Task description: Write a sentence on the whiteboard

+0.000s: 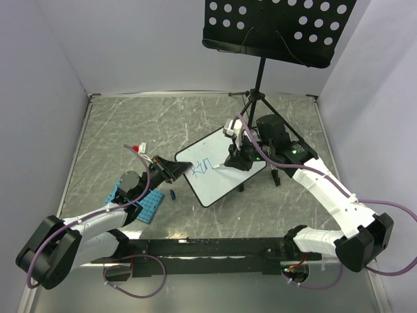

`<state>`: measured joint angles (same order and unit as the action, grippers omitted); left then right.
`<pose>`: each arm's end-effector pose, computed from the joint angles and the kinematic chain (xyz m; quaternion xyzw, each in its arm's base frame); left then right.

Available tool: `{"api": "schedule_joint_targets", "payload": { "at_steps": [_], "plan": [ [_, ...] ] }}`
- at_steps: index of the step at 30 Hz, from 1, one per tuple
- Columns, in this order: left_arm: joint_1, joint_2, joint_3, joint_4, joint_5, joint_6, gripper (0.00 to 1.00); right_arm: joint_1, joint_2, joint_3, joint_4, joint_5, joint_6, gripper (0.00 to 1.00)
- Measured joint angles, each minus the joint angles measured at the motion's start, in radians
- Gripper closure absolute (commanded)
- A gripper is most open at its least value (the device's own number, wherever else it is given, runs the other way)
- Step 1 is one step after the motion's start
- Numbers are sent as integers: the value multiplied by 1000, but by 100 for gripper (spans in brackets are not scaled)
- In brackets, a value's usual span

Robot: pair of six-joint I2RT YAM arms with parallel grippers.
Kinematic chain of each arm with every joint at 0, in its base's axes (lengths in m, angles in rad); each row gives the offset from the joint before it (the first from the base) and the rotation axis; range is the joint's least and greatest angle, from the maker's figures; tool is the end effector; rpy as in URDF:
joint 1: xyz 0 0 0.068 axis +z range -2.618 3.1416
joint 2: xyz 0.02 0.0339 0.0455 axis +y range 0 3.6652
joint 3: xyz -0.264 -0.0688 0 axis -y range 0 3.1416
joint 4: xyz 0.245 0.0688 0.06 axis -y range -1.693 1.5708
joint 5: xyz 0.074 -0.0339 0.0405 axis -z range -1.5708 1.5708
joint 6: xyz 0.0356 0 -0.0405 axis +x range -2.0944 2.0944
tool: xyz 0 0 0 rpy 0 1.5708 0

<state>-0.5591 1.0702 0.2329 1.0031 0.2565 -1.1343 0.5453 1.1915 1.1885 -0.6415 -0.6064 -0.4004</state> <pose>0.1722 -0.1184 0.2212 -0.0882 0.6422 -0.6218 0.4396 0.2032 0.1470 0.3560 -0.5076 0.6994 0.2973 0.4059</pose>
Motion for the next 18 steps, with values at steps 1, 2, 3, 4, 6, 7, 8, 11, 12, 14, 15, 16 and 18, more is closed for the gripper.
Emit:
{"api": "schedule_joint_targets", "payload": {
  "at_steps": [1, 2, 3, 4, 6, 7, 8, 11, 12, 14, 15, 16, 18],
  "plan": [
    [0, 0, 0, 0, 0, 1, 99, 0, -5, -4, -4, 1, -2, 100],
    [1, 0, 0, 0, 1, 1, 99, 0, -10, -5, -7, 3, -2, 100],
    [1, 0, 0, 0, 3, 1, 99, -2, -13, -5, -8, 4, -2, 100],
    [1, 0, 0, 1, 7, 1, 99, -7, -19, -5, -7, 2, -2, 100],
    [1, 0, 0, 1, 14, 2, 99, -30, -31, 6, -15, -13, -1, 100],
    [0, 0, 0, 1, 18, 5, 99, -43, -34, 18, -18, -25, -1, 100],
    [1, 0, 0, 0, 21, 9, 99, -56, -38, 36, -23, -37, 1, 100],
    [1, -2, 1, -6, 31, 21, 99, -82, -52, 91, -22, -81, 13, 100],
    [1, -5, 1, -10, 35, 26, 99, -86, -61, 97, -16, -92, 16, 100],
    [1, -13, 1, -25, 42, 34, 99, -87, -90, 98, -8, -107, 22, 100],
    [1, -16, 1, -29, 46, 40, 99, -88, -104, 95, -3, -115, 23, 100],
    [1, -17, 1, -30, 53, 43, 99, -88, -116, 88, 3, -120, 25, 100],
    [1, -18, 1, -29, 65, 47, 99, -92, -138, 64, 13, -126, 26, 100]
  ]
}}
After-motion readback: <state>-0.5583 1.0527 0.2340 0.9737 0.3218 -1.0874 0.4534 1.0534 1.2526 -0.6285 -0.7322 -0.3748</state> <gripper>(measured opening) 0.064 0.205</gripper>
